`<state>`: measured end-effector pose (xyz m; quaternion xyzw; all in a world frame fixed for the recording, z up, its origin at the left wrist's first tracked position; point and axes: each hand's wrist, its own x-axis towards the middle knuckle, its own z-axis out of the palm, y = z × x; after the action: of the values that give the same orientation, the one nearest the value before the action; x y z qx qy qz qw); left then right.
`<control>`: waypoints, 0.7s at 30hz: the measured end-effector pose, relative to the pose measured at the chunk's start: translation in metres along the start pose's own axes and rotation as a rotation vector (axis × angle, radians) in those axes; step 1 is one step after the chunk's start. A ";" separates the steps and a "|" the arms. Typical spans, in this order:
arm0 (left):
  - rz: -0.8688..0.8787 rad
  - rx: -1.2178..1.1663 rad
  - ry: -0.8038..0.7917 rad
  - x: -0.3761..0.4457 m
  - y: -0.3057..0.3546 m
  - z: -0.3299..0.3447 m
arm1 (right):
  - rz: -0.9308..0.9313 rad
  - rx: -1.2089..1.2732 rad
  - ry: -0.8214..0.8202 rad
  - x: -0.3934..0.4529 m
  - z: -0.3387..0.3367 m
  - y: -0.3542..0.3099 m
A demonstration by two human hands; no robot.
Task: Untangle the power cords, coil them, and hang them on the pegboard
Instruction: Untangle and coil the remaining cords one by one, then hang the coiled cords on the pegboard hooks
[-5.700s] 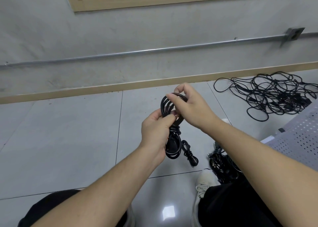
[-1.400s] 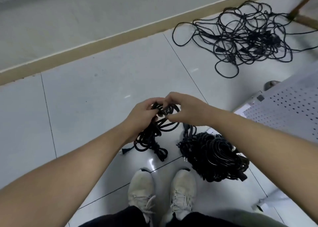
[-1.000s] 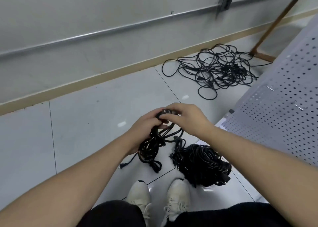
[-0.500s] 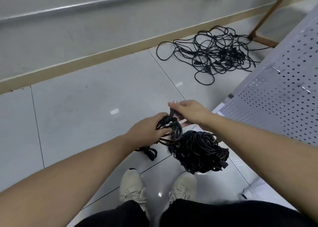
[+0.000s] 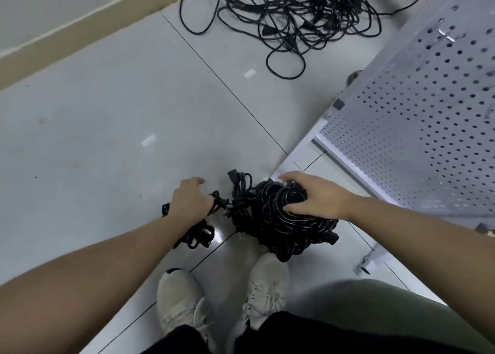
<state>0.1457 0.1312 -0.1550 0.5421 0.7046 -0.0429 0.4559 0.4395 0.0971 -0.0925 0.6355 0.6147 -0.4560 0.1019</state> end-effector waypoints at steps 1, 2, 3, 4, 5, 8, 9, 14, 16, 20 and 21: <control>0.030 -0.009 -0.024 -0.001 0.011 0.001 | 0.005 -0.056 -0.016 -0.001 0.002 0.003; 0.034 -0.016 -0.074 -0.002 0.023 0.004 | 0.015 -0.091 -0.027 -0.001 0.002 0.005; 0.018 -0.027 -0.133 -0.002 0.033 0.010 | 0.020 -0.099 -0.034 0.000 0.002 0.006; -0.007 -0.034 -0.194 -0.001 0.041 0.019 | 0.013 -0.099 -0.041 0.002 0.001 0.008; -0.032 -0.039 -0.245 0.002 0.046 0.029 | -0.005 -0.091 -0.043 0.004 0.001 0.010; -0.068 0.044 -0.306 0.008 0.057 0.051 | -0.034 -0.050 -0.042 0.006 0.002 0.016; -0.071 0.098 -0.301 0.013 0.061 0.056 | -0.028 -0.037 -0.026 0.005 0.004 0.018; -0.203 0.070 -0.288 0.033 0.069 0.064 | -0.139 -0.285 0.188 -0.005 0.022 0.032; -0.263 -0.174 -0.316 0.037 0.066 0.062 | -0.107 -0.402 0.138 -0.003 0.025 0.040; -0.180 0.004 -0.268 0.041 0.057 0.061 | -0.124 -0.546 0.082 0.001 0.026 0.038; -0.165 -0.001 -0.237 0.043 0.055 0.062 | -0.132 -0.586 0.056 0.001 0.025 0.036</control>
<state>0.2269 0.1506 -0.1963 0.4731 0.6880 -0.1438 0.5311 0.4592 0.0727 -0.1226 0.5501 0.7625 -0.2472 0.2342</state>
